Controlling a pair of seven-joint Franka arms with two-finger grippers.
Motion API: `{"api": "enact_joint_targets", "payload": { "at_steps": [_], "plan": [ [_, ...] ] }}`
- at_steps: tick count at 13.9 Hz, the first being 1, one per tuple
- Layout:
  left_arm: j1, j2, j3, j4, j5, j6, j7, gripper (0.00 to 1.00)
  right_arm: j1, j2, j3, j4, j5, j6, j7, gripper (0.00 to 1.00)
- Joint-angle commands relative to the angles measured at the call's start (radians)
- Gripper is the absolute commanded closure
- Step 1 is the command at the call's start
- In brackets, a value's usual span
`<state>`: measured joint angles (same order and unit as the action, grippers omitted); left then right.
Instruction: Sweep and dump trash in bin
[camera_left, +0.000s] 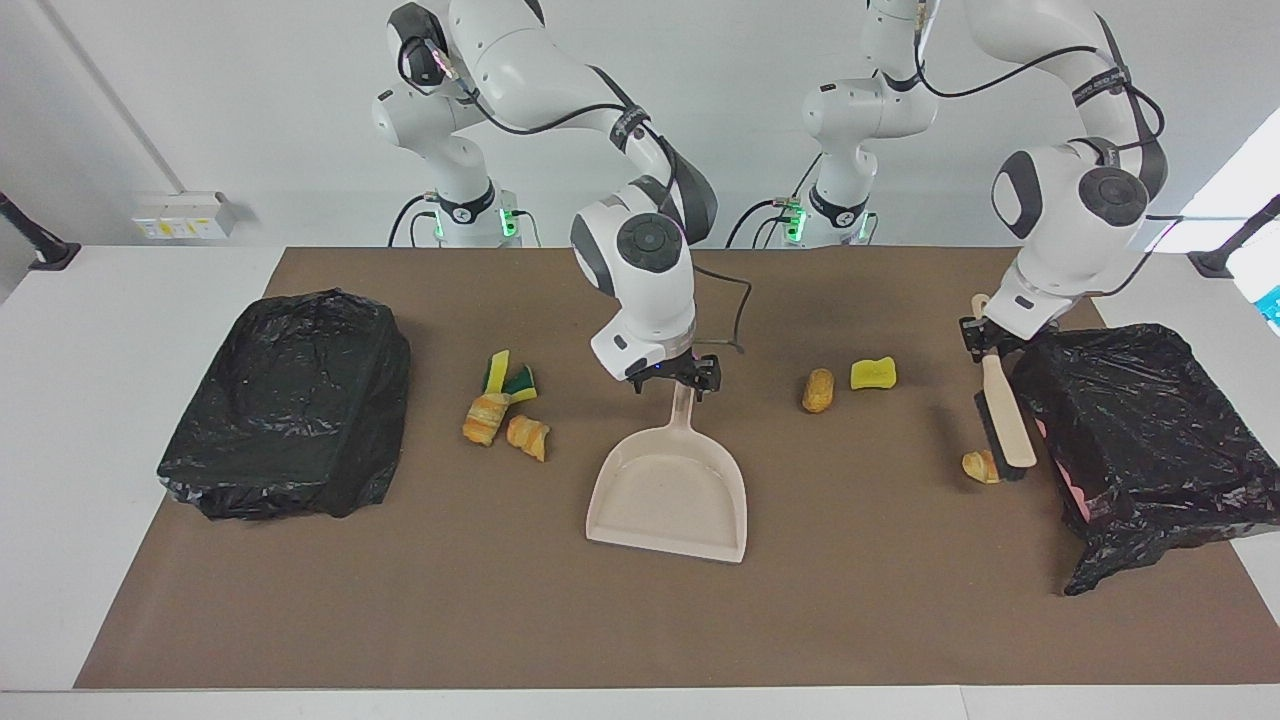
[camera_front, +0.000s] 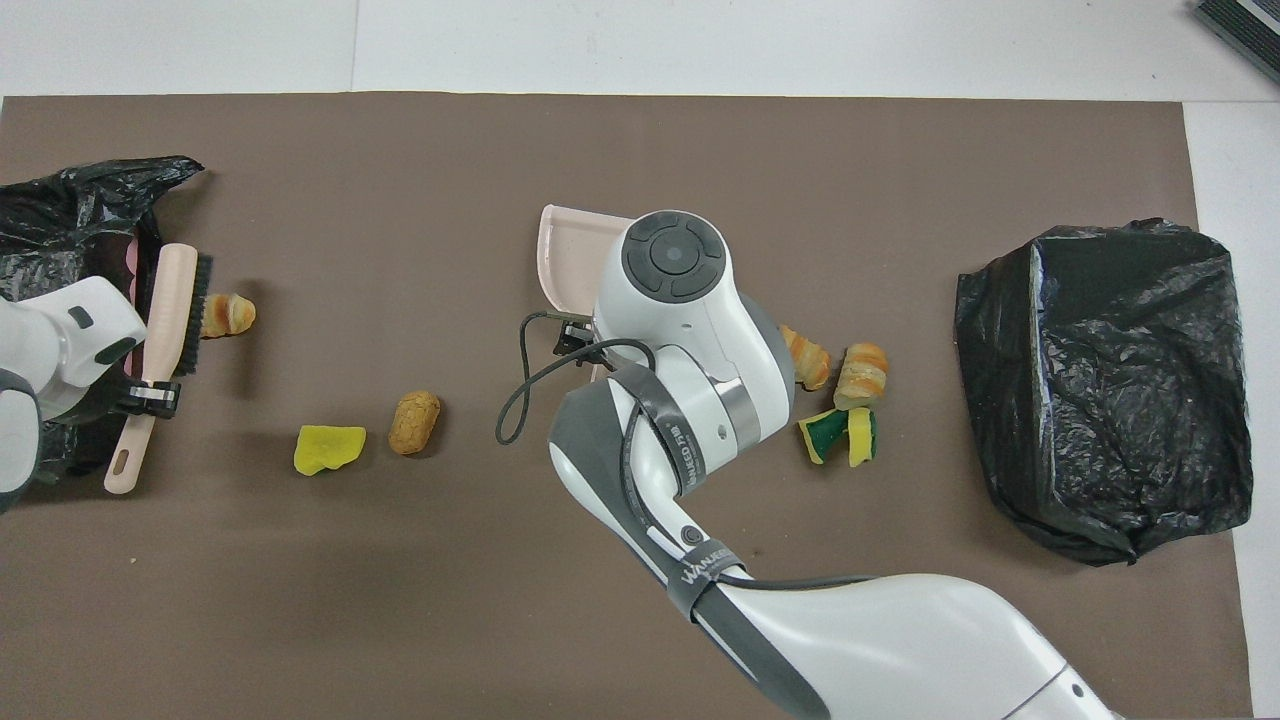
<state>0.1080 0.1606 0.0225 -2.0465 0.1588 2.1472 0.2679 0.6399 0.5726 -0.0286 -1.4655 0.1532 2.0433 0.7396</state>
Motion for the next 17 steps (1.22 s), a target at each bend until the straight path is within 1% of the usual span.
{"api": "enact_joint_targets", "payload": {
  "at_steps": [1,2,3,4,5,6,8,9,10,11,13,15,17],
  "plan": [
    [-0.011,-0.001,-0.007,0.0,0.018,-0.029,0.046,1.0,-0.006,0.003,0.004,0.007,-0.044,-0.038,0.007,0.25],
    [-0.016,-0.003,-0.015,-0.003,0.009,-0.073,0.053,1.0,-0.008,0.003,0.004,0.007,-0.046,-0.044,0.007,0.39],
    [-0.036,-0.004,-0.027,0.002,-0.028,-0.126,0.053,1.0,-0.008,0.001,0.004,0.008,-0.046,-0.048,0.007,0.65],
    [-0.063,-0.007,-0.029,0.005,-0.066,-0.165,0.054,1.0,-0.011,0.001,0.004,0.008,-0.046,-0.049,0.006,0.95],
    [-0.077,-0.016,-0.03,0.005,-0.083,-0.212,0.054,1.0,-0.009,0.001,0.004,0.008,-0.044,-0.049,0.006,1.0],
    [-0.099,-0.021,-0.032,0.009,-0.099,-0.266,0.051,1.0,-0.009,-0.005,0.004,0.008,-0.04,-0.049,0.004,1.0],
    [-0.142,-0.064,-0.029,0.013,-0.16,-0.346,0.044,1.0,-0.011,-0.011,0.006,0.005,-0.037,-0.049,-0.014,1.0],
    [-0.152,-0.093,-0.03,0.012,-0.166,-0.393,0.042,1.0,-0.009,-0.02,0.015,0.001,-0.031,-0.041,-0.085,1.0],
    [-0.162,-0.119,-0.029,0.014,-0.174,-0.423,0.037,1.0,-0.008,-0.025,0.018,-0.004,-0.024,-0.037,-0.202,1.0],
    [-0.156,-0.136,-0.026,0.023,-0.197,-0.418,0.025,1.0,-0.008,-0.039,0.018,-0.016,-0.024,-0.043,-0.288,1.0],
    [-0.136,-0.13,-0.018,0.039,-0.203,-0.391,0.01,1.0,-0.017,-0.104,0.016,-0.085,-0.043,-0.043,-0.4,1.0],
    [-0.085,-0.139,-0.016,-0.006,-0.203,-0.296,-0.053,1.0,-0.026,-0.181,0.012,-0.16,-0.044,-0.044,-0.573,1.0],
    [-0.08,-0.177,-0.015,-0.087,-0.203,-0.254,-0.149,1.0,-0.052,-0.275,0.013,-0.258,-0.044,-0.048,-0.754,1.0]
  ]
}}
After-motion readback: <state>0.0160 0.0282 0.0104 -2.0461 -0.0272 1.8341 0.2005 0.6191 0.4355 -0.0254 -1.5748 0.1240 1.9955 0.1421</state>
